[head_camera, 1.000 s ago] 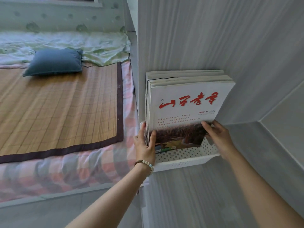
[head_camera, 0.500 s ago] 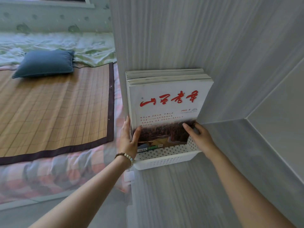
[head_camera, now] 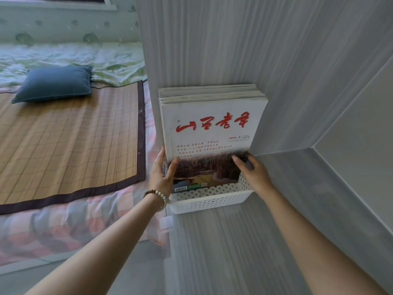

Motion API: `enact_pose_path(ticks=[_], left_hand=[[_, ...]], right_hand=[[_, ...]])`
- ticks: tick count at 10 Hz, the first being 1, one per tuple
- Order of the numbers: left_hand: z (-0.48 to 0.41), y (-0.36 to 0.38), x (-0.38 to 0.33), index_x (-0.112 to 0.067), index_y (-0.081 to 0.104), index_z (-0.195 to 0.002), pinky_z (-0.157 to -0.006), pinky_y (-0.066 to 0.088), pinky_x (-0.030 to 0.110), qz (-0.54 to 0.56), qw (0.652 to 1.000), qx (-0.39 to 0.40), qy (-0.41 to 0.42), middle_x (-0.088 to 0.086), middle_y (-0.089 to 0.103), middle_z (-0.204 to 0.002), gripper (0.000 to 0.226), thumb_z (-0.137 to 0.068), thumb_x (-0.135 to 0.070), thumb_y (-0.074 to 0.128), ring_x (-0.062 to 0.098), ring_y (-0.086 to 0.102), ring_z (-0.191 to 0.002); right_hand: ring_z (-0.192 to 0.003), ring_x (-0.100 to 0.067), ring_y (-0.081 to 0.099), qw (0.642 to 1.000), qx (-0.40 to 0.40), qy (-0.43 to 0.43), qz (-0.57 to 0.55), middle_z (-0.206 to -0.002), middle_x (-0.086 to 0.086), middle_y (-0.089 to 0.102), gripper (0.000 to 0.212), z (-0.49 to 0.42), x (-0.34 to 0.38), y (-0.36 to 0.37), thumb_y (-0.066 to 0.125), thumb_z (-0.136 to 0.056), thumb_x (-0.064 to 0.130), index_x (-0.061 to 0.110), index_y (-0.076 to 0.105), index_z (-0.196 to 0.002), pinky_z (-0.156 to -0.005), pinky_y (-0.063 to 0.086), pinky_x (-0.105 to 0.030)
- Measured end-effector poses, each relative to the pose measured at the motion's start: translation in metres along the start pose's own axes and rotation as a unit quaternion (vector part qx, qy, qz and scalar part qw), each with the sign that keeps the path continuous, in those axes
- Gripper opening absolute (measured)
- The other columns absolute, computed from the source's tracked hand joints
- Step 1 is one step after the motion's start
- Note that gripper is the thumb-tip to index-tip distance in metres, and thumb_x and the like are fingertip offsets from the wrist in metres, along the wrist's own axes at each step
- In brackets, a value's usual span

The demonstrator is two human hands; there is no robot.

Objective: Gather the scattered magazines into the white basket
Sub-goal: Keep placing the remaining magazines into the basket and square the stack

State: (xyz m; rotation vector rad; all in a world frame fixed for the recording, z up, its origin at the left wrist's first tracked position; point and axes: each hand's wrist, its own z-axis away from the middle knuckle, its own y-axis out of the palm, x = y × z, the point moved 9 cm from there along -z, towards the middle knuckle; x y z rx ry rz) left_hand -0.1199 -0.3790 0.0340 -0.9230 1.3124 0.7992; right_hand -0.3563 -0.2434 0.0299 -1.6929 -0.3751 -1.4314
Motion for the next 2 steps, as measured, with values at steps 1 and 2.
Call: enact_pose_path(ticks=[1, 2], left_hand=[[0.002, 0.0, -0.006, -0.026, 0.024, -0.143, -0.106, 0.036, 0.051, -0.027, 0.999, 0.029, 0.013, 0.006, 0.037, -0.146, 0.07, -0.081, -0.048, 0.05, 0.023, 0.036, -0.133], [0.007, -0.007, -0.017, -0.03, 0.012, -0.145, -0.11, 0.029, 0.054, -0.064, 0.998, 0.027, 0.011, 0.003, 0.024, -0.152, 0.088, -0.071, -0.061, 0.048, 0.022, 0.026, -0.139]], right_hand=[[-0.128, -0.011, 0.043, 0.999, -0.005, -0.014, 0.03, -0.137, 0.006, 0.051, 0.052, 0.004, 0.004, -0.003, 0.055, -0.087, 0.047, 0.025, 0.047, -0.134, -0.102, 0.039, -0.027], [-0.139, -0.015, 0.029, 0.998, -0.051, -0.017, 0.045, -0.152, 0.001, 0.033, 0.061, 0.022, 0.019, -0.015, 0.051, -0.09, 0.045, 0.023, 0.032, -0.144, -0.113, 0.025, -0.032]])
